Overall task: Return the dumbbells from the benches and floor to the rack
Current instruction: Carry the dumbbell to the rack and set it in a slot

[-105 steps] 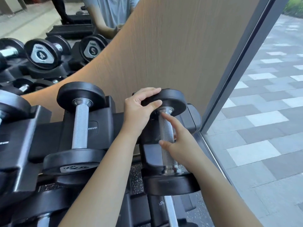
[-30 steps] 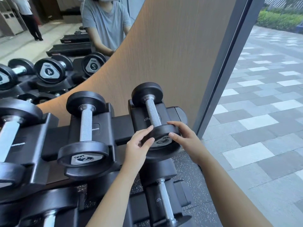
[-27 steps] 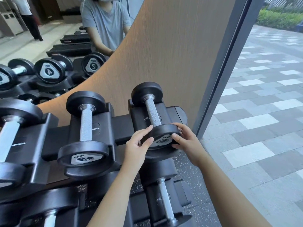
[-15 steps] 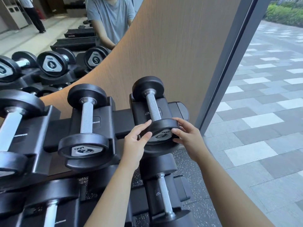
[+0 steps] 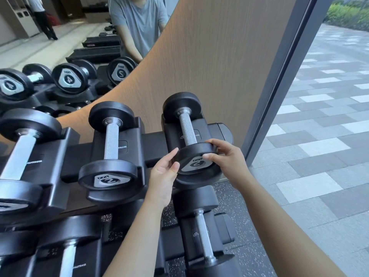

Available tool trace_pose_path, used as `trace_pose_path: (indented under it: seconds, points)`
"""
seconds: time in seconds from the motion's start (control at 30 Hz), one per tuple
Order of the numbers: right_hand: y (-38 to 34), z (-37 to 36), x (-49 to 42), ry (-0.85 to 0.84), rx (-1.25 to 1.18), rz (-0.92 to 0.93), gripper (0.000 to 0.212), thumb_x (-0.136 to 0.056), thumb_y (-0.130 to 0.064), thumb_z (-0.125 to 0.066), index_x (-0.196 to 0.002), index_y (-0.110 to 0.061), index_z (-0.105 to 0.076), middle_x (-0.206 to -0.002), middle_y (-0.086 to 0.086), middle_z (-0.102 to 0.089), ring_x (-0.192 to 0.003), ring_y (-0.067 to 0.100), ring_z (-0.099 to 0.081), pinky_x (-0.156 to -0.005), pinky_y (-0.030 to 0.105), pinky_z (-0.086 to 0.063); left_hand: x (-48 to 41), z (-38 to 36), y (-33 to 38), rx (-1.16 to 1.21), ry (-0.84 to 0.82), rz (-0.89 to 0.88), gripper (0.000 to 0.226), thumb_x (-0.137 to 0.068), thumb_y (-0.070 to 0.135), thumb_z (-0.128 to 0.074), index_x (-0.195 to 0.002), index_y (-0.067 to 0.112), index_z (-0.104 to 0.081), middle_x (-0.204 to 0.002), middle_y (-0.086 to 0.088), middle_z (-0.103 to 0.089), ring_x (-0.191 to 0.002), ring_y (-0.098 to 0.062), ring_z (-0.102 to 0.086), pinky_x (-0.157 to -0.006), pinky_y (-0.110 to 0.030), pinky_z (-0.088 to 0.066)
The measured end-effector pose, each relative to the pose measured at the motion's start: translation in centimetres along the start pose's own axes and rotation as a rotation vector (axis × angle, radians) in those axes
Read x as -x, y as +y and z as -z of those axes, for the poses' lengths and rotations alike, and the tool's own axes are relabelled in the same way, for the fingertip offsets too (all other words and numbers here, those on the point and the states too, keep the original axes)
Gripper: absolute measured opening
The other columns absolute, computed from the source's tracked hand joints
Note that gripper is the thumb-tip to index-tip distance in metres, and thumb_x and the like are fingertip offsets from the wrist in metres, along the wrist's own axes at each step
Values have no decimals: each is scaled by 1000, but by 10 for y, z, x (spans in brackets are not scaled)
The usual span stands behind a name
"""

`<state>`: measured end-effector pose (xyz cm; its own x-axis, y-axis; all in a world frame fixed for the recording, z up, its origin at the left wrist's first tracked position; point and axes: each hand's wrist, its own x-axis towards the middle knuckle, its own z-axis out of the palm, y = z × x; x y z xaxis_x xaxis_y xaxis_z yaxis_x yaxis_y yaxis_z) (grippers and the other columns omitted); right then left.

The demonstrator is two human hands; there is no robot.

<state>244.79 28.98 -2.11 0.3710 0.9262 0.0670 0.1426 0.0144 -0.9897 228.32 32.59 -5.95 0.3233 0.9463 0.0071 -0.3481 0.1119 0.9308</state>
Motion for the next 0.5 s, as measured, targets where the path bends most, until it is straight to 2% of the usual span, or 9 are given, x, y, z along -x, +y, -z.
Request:
trace_pose_path:
  seconds: [0.07, 0.13, 0.23, 0.3, 0.4, 0.5]
  points:
    - [0, -2, 1, 17, -2, -4, 42, -69, -4, -75, -81, -43, -64, -102, 18, -63, -93, 28, -60, -96, 48, -45, 2, -1, 0, -68, 31, -29, 36, -86, 1, -50, -112, 24, -58, -113, -2, -66, -104, -13, -61, -97, -28, -45]
    - [0, -3, 2, 21, 5, -2, 42, -69, -5, -75, -82, -44, -63, -106, 21, -62, -99, 35, -59, -96, 50, -44, 5, -3, -1, -138, 79, -64, 38, -88, 0, -49, -114, 26, -57, -123, -9, -60, -114, -19, -56, -103, -37, -40]
    - [1, -2, 5, 14, 53, 15, 40, -72, -9, -74, -86, -45, -62, -108, 17, -62, -102, 30, -58, -97, 48, -43, 8, -7, 0, -189, 111, -75, 39, -90, 0, -48, -118, 27, -54, -128, -12, -56, -120, -25, -51, -108, -45, -34]
    - [3, 0, 6, 13, 89, 28, 35, -74, -13, -73, -97, -39, -62, -108, 9, -61, -101, 22, -57, -99, 44, -42, 9, -11, 4, -265, 116, -82, 40, -90, 1, -49, -120, 27, -52, -129, -11, -55, -121, -23, -50, -108, -43, -34]
    - [7, 3, 14, 25, 158, 45, 40, -78, -18, -70, -115, -30, -59, -110, -3, -59, -106, 11, -53, -102, 36, -40, 15, -14, 10, -480, 129, -138, 41, -89, 5, -53, -121, 31, -52, -131, 0, -54, -113, -9, -50, -100, -26, -37]
    - [11, 5, 24, 38, 181, 61, 48, -82, -20, -67, -127, -28, -51, -122, -4, -55, -112, 7, -51, -103, 28, -37, 24, -15, 14, -644, 116, -180, 37, -88, 9, -55, -121, 26, -55, -133, 4, -50, -119, -6, -46, -103, -26, -35]
